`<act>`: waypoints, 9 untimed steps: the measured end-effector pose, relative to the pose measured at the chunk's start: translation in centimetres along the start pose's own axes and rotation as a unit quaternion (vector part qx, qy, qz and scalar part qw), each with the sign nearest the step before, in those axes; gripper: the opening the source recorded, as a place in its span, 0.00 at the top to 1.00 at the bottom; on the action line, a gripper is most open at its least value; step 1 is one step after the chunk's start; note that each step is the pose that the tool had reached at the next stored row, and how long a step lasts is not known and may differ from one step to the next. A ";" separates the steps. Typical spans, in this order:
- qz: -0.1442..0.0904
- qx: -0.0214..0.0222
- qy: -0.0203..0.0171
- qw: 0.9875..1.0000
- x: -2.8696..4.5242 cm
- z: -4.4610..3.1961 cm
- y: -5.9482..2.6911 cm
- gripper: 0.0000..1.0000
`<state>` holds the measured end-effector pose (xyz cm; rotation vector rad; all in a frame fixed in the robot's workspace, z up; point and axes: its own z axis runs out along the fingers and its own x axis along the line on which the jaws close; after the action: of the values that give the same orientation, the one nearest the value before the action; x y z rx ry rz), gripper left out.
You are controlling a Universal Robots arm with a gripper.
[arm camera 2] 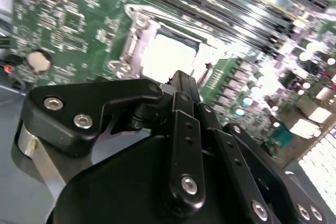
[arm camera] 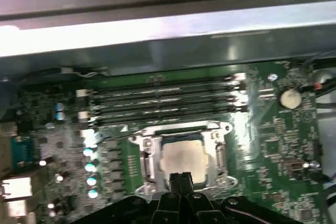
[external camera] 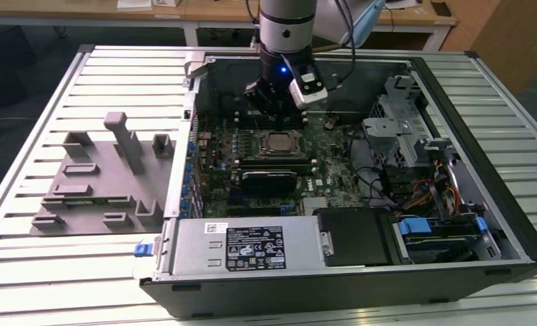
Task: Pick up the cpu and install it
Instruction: 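Close the cpu cover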
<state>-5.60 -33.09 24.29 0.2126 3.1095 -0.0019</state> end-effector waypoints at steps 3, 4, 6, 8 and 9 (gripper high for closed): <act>0.000 0.000 0.000 1.000 -0.68 0.01 0.09 0.89; 0.000 0.000 0.000 1.000 -0.74 0.01 0.10 0.89; 0.000 0.000 0.000 1.000 -0.75 -0.17 0.10 0.89; 0.000 0.000 0.000 1.000 -0.76 -0.40 0.10 0.89; 0.000 0.000 0.000 1.000 -0.76 -0.41 0.11 0.89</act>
<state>-4.85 -33.08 24.72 0.2129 3.1101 -0.0018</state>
